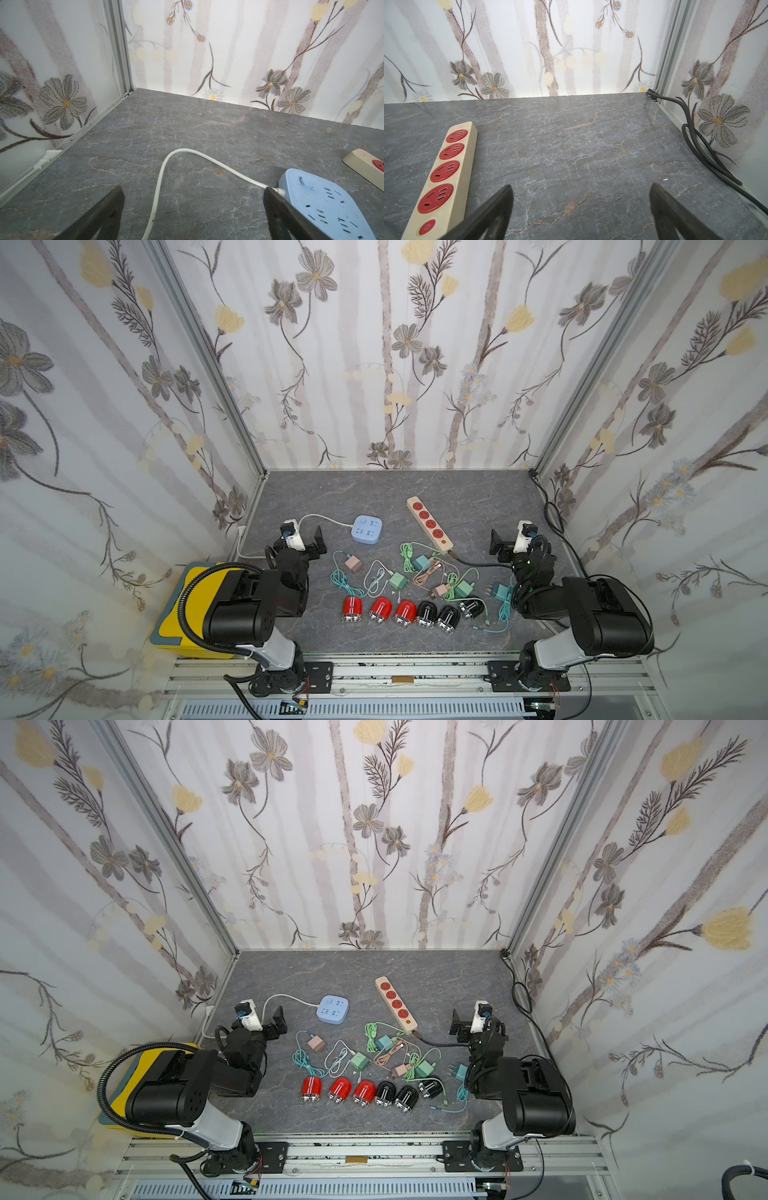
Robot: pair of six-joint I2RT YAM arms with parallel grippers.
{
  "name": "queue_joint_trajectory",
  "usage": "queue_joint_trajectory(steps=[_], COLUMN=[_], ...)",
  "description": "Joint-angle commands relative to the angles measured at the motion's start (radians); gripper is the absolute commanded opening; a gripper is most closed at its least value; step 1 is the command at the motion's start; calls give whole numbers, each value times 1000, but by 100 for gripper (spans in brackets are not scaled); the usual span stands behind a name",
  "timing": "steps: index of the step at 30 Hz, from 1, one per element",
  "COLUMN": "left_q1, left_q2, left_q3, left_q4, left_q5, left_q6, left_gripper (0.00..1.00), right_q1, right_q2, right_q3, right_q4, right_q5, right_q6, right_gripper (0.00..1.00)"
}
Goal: Unplug the electric shaver
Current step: Reset both arms
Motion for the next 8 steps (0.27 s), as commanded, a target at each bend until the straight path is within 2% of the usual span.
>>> queue_joint_trajectory(steps=[1, 8], left_q1=[0, 0], left_q2=[-1, -1], left_q3=[5, 5], left_q4=[20, 19], left_q5=[-11, -10], left_q6=[-5, -5], left_gripper=[100, 100], right_q1=[4, 7], right_q2=[3, 1], right_q3=[9, 6], right_q4=[12, 16], right_q5=[16, 20], right_q6=[-13, -16], right_gripper=[100, 100])
